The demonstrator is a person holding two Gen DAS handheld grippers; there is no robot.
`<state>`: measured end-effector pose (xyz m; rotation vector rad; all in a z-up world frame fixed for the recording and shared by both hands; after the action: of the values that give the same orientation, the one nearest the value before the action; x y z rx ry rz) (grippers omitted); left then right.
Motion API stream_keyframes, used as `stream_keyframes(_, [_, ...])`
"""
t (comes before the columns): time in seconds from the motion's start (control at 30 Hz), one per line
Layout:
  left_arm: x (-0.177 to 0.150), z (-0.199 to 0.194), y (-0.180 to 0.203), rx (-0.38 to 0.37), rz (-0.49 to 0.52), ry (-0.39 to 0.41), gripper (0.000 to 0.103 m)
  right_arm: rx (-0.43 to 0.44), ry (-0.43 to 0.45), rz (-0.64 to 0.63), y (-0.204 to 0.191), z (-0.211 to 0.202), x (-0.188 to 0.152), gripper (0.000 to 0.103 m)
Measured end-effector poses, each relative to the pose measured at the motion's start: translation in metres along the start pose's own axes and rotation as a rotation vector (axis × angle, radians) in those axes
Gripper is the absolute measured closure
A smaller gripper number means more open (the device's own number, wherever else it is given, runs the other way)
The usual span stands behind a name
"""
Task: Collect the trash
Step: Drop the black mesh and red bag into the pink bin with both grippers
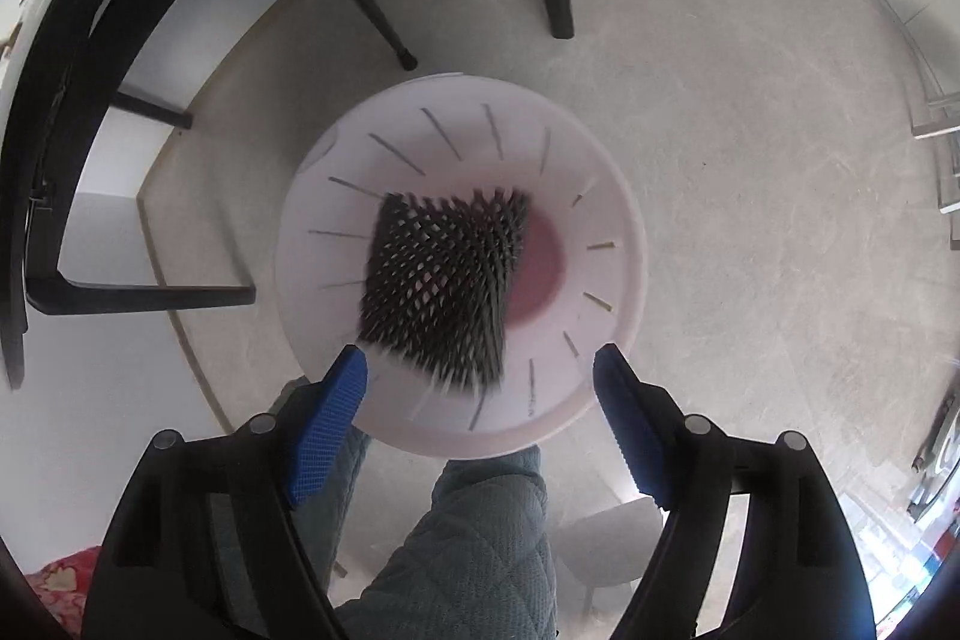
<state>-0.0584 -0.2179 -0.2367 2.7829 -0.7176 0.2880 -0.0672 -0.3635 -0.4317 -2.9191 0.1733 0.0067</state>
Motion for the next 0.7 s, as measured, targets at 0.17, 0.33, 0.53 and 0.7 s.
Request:
stream_keyframes(0.17, [0.001, 0.031, 0.018, -0.002, 0.046, -0.024, 0.029, -0.099, 0.105, 0.020, 0.028, -0.051, -0.016, 0.014])
stream_keyframes(0.33, [0.006, 0.070, 0.029, -0.006, 0.094, -0.065, 0.024, -0.136, 0.203, 0.036, 0.045, -0.112, -0.031, 0.011])
stream_keyframes(0.53, [0.012, 0.078, 0.026, 0.011, 0.062, -0.101, 0.017, -0.112, 0.281, 0.065, 0.053, -0.159, -0.030, 0.010])
stream_keyframes(0.7, [0.008, 0.041, 0.010, 0.046, 0.008, -0.068, 0.013, -0.095, 0.329, 0.044, 0.037, -0.185, -0.016, 0.010])
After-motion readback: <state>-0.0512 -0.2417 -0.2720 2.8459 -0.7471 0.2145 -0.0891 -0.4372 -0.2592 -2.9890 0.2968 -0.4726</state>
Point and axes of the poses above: each gripper's, at about its wrist camera, not at the fingertips, and z roughly the way its jaws point, y to its right, x to its top, the point moved 4 cm from there along z, roughly the way its jaws point, and after that the axes turned 3 degrees about -y, right-handed, at the moved point
